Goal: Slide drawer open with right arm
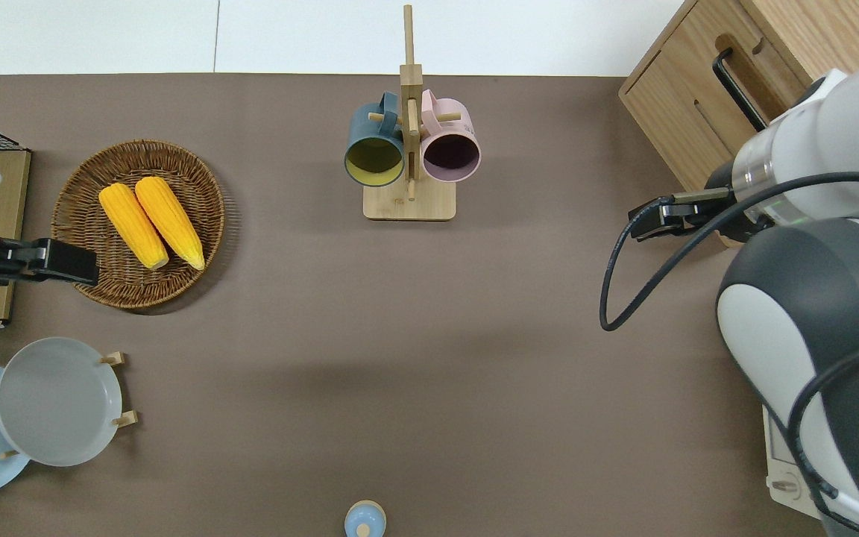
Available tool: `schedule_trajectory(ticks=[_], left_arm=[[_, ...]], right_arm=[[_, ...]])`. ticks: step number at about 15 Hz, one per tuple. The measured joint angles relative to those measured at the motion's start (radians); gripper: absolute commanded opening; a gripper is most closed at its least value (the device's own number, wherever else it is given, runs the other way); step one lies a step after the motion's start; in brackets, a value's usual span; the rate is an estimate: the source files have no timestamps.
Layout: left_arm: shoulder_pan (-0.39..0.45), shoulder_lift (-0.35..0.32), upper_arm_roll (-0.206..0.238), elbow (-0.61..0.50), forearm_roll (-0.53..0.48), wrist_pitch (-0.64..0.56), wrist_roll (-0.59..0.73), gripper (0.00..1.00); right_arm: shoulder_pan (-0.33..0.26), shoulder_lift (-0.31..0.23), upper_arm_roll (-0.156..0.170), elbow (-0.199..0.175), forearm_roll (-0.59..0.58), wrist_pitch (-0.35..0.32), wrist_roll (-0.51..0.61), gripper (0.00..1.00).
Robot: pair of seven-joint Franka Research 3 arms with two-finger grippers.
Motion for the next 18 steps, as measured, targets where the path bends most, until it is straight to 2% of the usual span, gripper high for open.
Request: schedule_trajectory(ticks=[6, 18], left_arm=[[0.000, 0.000, 0.000, 0.000, 0.000, 0.000, 0.000, 0.99], [0.000, 0.000, 0.000, 0.000, 0.000, 0.000, 0.000, 0.99]], right_arm=[[-0.011, -0.006, -0.019, 0.010, 0.000, -0.017, 0.000, 0.985], [-0.045, -0.010, -0.023, 0.010, 0.000, -0.020, 0.000, 0.985]])
